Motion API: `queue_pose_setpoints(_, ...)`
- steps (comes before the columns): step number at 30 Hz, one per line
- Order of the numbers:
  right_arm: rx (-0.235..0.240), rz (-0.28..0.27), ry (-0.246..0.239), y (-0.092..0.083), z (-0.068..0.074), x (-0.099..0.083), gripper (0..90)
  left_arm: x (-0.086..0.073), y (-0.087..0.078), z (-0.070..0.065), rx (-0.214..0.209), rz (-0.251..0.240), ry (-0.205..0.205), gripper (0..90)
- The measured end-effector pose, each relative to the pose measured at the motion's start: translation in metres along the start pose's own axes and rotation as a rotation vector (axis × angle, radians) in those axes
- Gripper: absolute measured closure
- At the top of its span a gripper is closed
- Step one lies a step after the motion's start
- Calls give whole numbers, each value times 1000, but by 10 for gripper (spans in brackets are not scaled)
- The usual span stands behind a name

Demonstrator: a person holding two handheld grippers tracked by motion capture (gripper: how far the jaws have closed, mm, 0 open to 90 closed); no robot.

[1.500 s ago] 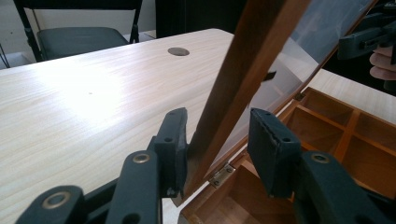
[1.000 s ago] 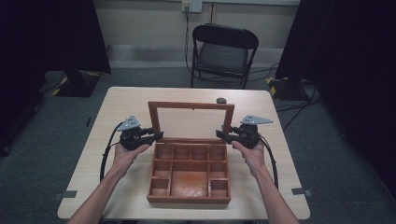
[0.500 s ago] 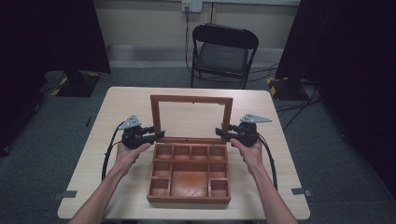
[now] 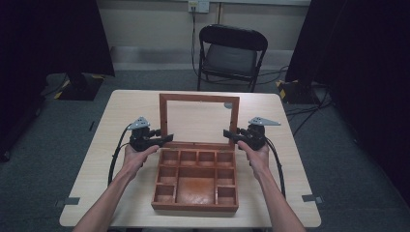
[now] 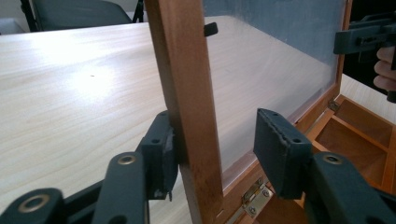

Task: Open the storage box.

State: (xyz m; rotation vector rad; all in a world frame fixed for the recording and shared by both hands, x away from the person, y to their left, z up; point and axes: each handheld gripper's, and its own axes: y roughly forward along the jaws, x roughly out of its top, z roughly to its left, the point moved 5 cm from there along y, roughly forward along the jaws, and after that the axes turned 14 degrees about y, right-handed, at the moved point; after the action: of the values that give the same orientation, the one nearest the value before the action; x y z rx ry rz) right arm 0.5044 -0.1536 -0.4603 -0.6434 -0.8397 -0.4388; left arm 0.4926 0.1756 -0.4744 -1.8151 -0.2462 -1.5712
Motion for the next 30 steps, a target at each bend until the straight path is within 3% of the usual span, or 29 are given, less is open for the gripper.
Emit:
queue_pose_setpoints(9,-5,5,19,4,-5,0,553,-4,6,3,1,6,-18,485)
queue_pose_setpoints(14,-52,28,-4,11,-5,0,477,-6,9,6,9,5,-36,493)
queue_pose_setpoints(20,-60,47,17,20,-6,-2,383,-10,11,8,-35,14,-60,438)
queue_pose_setpoints(30,-91,58,34,28,-9,-5,310,-12,17,9,-37,46,-74,404)
